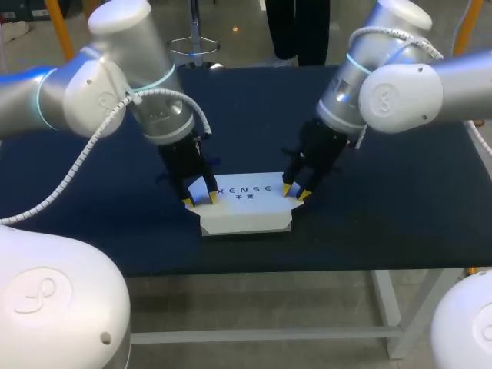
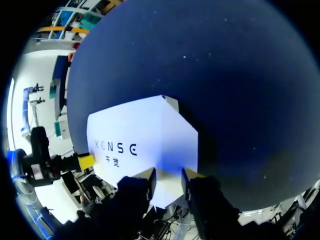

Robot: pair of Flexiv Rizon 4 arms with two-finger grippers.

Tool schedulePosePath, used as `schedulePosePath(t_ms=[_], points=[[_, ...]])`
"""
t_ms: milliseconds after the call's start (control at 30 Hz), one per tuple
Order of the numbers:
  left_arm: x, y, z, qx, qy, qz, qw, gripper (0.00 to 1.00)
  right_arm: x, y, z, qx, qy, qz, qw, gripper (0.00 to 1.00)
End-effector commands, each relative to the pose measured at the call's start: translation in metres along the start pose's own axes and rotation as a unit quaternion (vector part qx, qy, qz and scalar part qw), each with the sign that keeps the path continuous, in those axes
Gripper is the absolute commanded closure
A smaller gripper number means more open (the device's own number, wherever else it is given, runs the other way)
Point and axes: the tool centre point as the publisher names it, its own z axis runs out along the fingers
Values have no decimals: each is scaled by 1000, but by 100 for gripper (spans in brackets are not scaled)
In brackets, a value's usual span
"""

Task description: Assemble the packaging by folding the flat box into shape, placing the metal phone stand inside, and closing the box properly

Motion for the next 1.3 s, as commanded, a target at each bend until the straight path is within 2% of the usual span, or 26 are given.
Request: schedulePosePath(t_ms=[33, 267, 700, 833, 1100, 1300], points=[[-4, 3, 2, 6, 4, -1, 1000, 51, -3, -2, 2, -5, 4, -11, 1000, 62], [-5, 4, 5, 19, 7, -1, 1000, 50, -4, -1, 5, -2, 15, -35, 999, 61], [-5, 2, 10, 37, 15, 6, 999, 44, 0, -1, 5, 3, 12, -55, 998, 58], [-3, 2, 12, 39, 11, 9, 999, 50, 1, -1, 5, 5, 14, -56, 998, 56], [-3, 2, 12, 39, 9, 9, 999, 56, 2, 0, 3, 13, 17, -52, 998, 53], [-3, 2, 12, 39, 9, 9, 999, 54, 2, 0, 3, 13, 17, -52, 998, 53]])
